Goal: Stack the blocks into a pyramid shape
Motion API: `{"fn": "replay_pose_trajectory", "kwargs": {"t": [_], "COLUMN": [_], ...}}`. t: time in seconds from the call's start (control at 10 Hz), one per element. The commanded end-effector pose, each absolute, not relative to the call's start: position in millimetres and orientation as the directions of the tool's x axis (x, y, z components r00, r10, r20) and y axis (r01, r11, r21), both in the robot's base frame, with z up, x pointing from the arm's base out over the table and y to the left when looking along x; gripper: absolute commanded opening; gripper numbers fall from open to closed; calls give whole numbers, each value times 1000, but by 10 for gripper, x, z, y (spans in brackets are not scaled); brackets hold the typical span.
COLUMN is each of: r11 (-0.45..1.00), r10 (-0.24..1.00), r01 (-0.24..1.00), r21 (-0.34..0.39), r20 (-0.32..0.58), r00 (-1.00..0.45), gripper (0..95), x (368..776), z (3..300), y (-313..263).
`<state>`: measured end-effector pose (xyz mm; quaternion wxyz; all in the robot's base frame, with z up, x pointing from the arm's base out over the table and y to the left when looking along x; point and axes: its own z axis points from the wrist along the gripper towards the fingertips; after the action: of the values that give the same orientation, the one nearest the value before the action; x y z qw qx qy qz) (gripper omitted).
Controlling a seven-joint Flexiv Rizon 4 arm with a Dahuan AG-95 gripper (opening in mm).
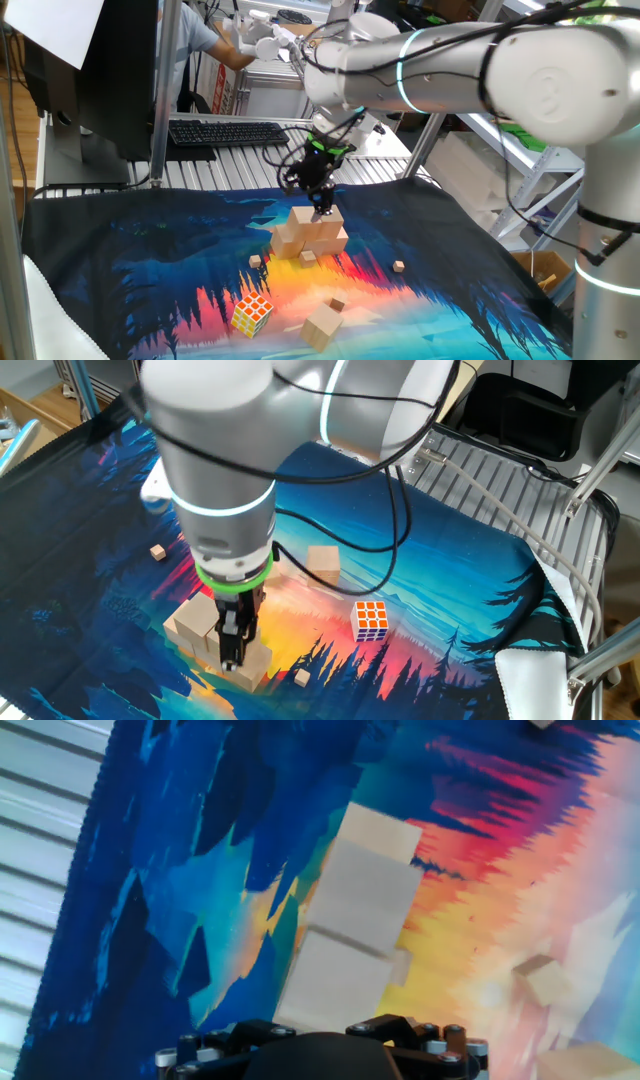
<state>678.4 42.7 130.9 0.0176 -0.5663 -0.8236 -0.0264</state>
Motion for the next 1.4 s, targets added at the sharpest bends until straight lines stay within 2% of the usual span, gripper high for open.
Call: {"fn": "replay_pose_trajectory", "kwargs": {"t": [0.1, 0.7, 1.4], "r11": [358, 366, 371], "r10": [932, 928, 925], "r01": [933, 929, 925], "r21": [31, 45, 80], "r20": [55, 53, 56], "r00": [-360, -368, -376], "gripper": [950, 950, 950], "x": [6686, 6320, 5657], "z": [1359, 1356, 1328], "y": [442, 460, 569]}}
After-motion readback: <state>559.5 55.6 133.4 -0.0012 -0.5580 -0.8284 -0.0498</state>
